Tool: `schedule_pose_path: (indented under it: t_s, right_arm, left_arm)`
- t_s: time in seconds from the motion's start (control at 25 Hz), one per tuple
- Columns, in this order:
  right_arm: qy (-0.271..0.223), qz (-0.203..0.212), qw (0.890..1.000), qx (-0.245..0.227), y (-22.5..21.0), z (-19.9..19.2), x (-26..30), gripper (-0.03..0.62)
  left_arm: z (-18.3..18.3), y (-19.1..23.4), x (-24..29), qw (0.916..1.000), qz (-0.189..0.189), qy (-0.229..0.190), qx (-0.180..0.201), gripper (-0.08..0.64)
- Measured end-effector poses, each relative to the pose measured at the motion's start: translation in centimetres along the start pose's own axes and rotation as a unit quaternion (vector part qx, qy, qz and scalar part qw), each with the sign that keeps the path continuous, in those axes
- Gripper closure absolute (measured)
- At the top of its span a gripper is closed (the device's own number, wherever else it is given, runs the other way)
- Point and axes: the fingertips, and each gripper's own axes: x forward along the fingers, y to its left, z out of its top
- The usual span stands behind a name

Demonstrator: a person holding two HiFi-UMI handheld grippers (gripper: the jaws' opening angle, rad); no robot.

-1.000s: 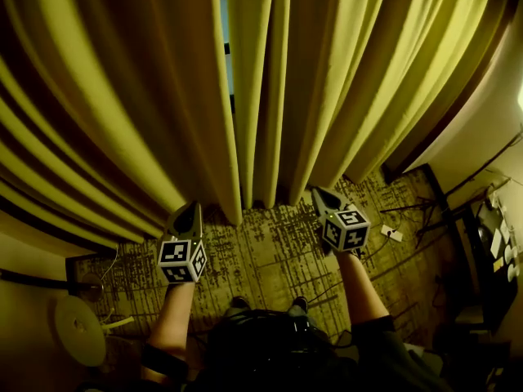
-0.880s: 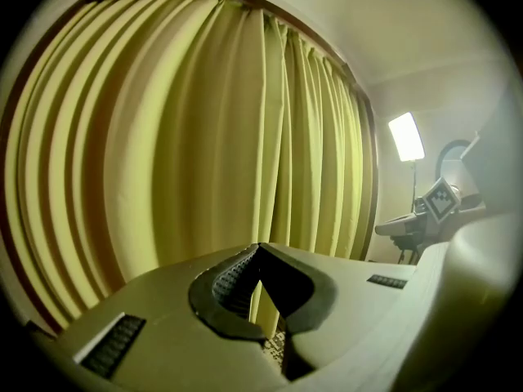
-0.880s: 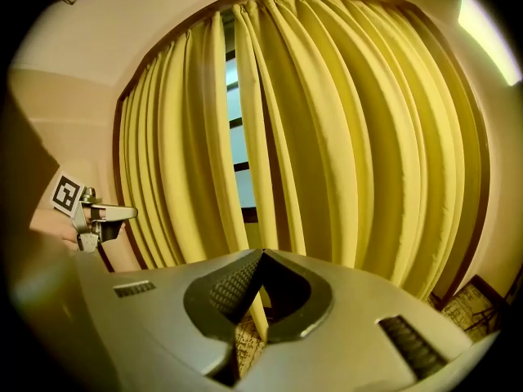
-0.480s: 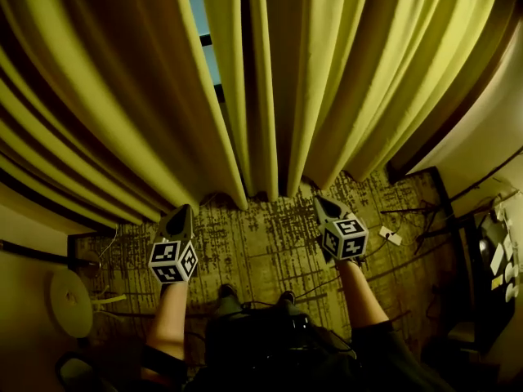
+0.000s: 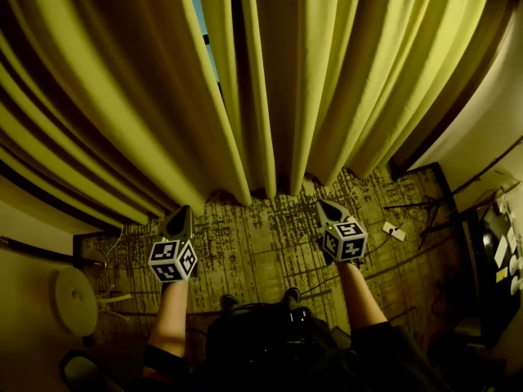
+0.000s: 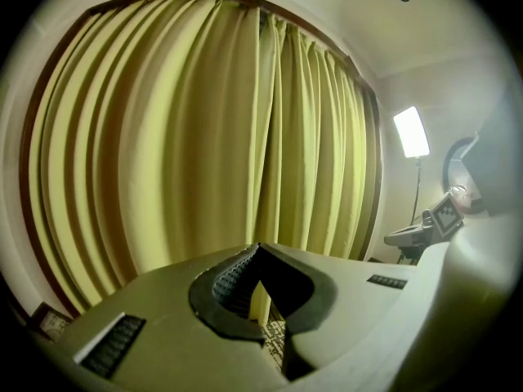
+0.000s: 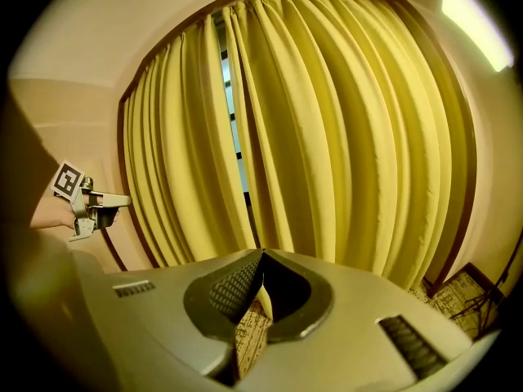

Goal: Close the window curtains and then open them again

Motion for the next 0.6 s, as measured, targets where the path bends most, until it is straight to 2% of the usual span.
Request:
schedule_pose_path:
  t_s: [0.24,0.6]
  right_arm:
    - [0.014,-0.014,1.0,-0.003,2.3,-1.4,-0.6,0.592]
    - [0.023,-0.008,1.0,-0.012,4.6,-2.2,-0.7,0.592]
  left_arm:
    - [-0.8,2.4,-1.9,0.9999,-0.009,0.006,0.004,0.56]
    - [-3.5,4.1,-4.4,0.9994,0.004,0.015,-0.031,0.56]
